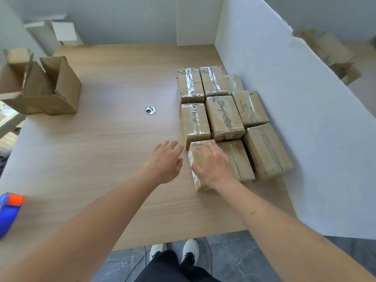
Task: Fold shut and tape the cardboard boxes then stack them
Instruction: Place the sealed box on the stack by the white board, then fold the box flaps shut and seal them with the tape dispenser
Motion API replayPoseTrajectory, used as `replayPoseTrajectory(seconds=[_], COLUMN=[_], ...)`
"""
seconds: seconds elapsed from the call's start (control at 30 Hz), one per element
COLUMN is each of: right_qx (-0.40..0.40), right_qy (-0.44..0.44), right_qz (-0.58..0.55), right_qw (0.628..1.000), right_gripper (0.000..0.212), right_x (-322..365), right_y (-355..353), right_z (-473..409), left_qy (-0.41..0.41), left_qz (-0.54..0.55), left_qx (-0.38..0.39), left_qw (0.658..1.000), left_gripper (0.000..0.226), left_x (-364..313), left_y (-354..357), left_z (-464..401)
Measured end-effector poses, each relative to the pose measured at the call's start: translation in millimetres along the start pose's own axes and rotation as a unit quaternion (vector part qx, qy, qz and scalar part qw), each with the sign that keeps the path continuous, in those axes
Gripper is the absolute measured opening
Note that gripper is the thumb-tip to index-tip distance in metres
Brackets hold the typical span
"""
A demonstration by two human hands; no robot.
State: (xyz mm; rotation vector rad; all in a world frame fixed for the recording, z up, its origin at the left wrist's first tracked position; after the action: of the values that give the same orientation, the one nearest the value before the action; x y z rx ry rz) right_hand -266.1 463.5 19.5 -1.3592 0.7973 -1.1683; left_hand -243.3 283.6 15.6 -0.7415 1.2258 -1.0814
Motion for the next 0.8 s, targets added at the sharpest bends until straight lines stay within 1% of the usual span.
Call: replayPoseTrajectory(seconds=[0.13,0.4,0.6,0.8], right_qx=[0.027,-0.010,-0.051,-0.069], right_qy=[-0.041,-0.129,-0.193,-0.217], right_qz=[-0.005,0.041,0.043,0.055], right_qw=[0.999,0.991,0.979,0.972], right_gripper=[0.073,0.070,0.063,0.056], right_x=[19,89,179,291], right_y=[-34,-104,-134,-135], right_z=[-3,-20,-27,-29], left_qy=[0.007,-0.032,-0.072,-0.091], left_qz=[-0.010,-0.033,-0.022,-0.035], left_qx=[-0.033,-0.102,-0.149,-0.185], left_qw=[0.999,0.994,0.986,0.978], left_gripper=[0.053,0.055,0.057,0.056], left_x=[4,37,85,167], left_y=[-40,-125,-180,-224], left_z=[15,65,115,166])
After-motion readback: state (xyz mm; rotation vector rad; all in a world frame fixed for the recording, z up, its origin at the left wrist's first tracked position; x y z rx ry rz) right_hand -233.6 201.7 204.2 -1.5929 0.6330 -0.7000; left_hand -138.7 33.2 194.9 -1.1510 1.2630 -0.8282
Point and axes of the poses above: each hand's wrist, its own z-axis away from the middle knuckle, its own y-axis out of the palm, x = y × z, the point moved 2 cm from there along -z, towards the middle knuckle, and after that the axes turned 8 degrees about z, right-handed, at the moved point
